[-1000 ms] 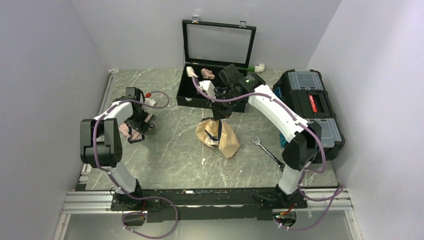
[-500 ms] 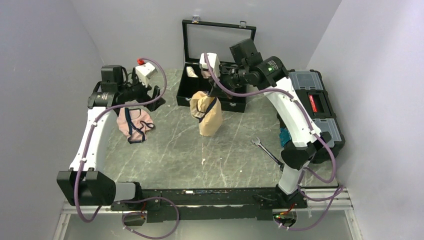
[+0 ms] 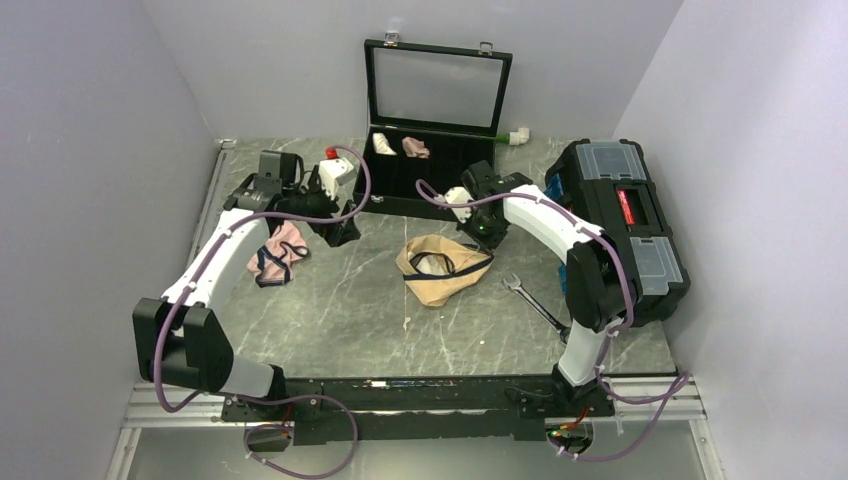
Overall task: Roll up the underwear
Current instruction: Flatten out the underwear at the center of the board.
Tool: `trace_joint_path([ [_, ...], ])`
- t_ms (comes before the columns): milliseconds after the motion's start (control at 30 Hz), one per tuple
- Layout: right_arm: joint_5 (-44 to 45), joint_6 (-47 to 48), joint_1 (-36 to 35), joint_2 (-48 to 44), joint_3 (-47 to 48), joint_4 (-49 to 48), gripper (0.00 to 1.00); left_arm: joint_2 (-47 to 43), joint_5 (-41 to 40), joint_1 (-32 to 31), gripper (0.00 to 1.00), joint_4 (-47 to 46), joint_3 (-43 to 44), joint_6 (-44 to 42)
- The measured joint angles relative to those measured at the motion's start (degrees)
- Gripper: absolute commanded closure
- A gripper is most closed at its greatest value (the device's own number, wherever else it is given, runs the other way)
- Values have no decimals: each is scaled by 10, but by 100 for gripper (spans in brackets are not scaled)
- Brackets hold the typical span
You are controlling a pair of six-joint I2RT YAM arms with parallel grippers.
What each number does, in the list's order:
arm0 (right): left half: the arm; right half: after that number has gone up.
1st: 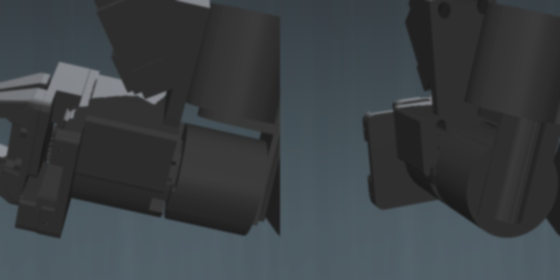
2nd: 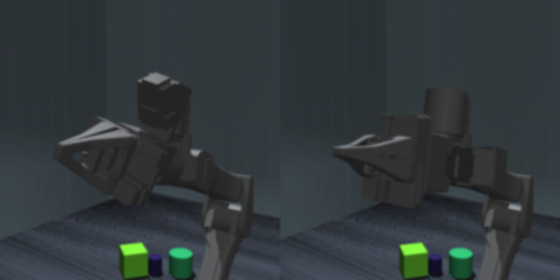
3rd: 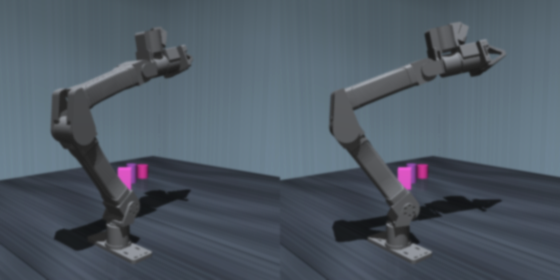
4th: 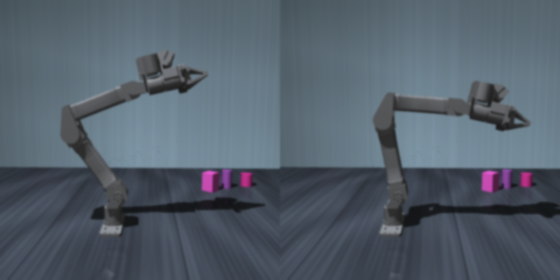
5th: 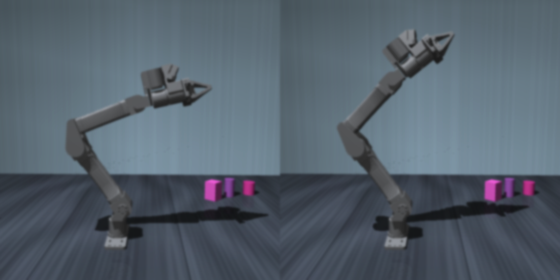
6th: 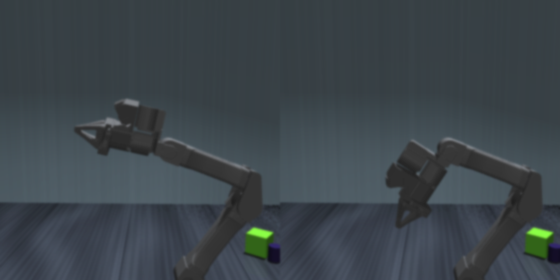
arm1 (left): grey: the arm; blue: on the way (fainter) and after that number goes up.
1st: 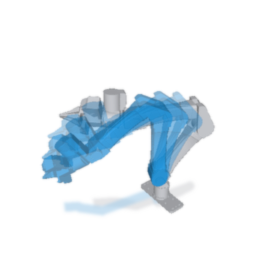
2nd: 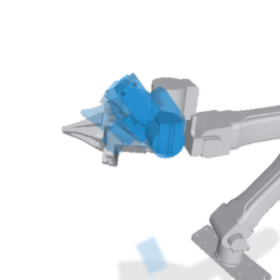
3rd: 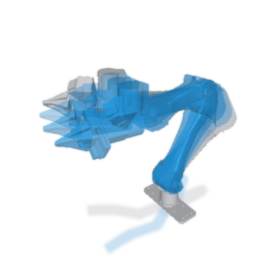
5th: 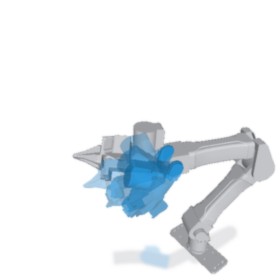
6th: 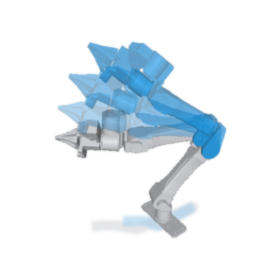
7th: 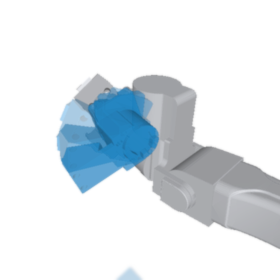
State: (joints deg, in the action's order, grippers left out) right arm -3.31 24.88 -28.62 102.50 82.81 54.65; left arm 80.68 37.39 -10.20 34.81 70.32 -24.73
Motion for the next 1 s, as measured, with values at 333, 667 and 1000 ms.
trace_joint_path([
  [333,28,-35,35,8,-24,-58,66,-1,-34,-47,2,-24,-76,-43],
  [667,-49,-68,109,22,1,-56,58,118,-39,-224,40,16,11,-110],
  [1000,-86,-76,144,21,1,-50,60,259,-31,-293,40,70,125,-143],
])
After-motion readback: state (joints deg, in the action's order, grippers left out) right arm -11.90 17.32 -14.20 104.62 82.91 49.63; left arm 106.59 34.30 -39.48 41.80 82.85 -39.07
